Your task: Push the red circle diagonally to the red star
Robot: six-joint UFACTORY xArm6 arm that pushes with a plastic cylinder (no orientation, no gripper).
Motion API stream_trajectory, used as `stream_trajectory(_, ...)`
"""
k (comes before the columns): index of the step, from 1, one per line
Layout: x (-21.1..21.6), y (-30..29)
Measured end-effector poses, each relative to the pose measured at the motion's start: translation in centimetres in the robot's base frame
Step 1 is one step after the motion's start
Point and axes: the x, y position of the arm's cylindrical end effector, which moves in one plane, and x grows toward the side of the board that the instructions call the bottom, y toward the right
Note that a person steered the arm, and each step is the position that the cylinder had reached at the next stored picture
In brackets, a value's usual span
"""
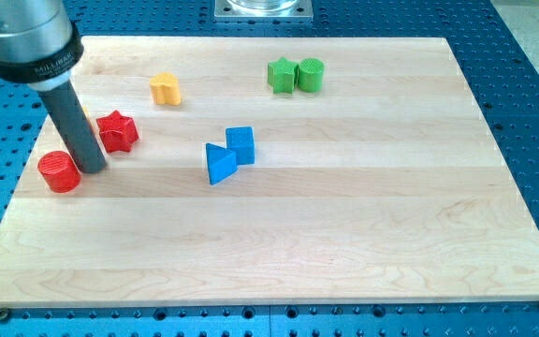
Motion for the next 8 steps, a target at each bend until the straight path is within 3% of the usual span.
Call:
stream_trajectory(3, 5.5, -0.2)
stream_trajectory(5, 5.9, -7.4)
stream_trajectory(6, 5.4, -7.2)
stream_trajectory(8, -0.6, -4.3)
